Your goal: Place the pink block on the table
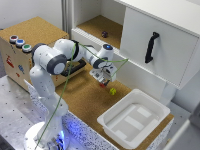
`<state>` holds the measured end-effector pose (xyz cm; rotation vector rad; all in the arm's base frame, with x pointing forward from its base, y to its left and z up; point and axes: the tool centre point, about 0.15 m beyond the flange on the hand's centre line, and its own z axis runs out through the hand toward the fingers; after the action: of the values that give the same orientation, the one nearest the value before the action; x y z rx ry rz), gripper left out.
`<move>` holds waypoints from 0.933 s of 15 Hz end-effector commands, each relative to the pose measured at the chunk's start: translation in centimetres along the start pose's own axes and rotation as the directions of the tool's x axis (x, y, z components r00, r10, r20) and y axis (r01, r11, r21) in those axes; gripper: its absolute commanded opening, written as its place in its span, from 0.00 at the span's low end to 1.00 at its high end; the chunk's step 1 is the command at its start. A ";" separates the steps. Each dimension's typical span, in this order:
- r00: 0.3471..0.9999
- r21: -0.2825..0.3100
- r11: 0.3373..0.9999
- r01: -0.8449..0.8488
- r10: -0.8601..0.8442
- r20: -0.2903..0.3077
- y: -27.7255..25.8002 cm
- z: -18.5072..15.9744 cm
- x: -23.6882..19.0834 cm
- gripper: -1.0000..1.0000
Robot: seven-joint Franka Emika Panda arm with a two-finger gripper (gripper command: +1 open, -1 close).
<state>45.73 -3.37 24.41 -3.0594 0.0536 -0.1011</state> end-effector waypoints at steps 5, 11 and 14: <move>0.999 -0.034 0.999 -0.013 0.014 0.036 -0.5 -0.6 0.1 1.00; 0.998 0.014 0.999 0.039 -0.038 -0.054 -0.1 -1.8 -0.9 1.00; 0.991 0.031 0.992 0.121 -0.119 -0.069 -0.6 -3.7 -2.0 1.00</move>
<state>45.83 -3.27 25.14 -3.0604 0.0128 -0.1245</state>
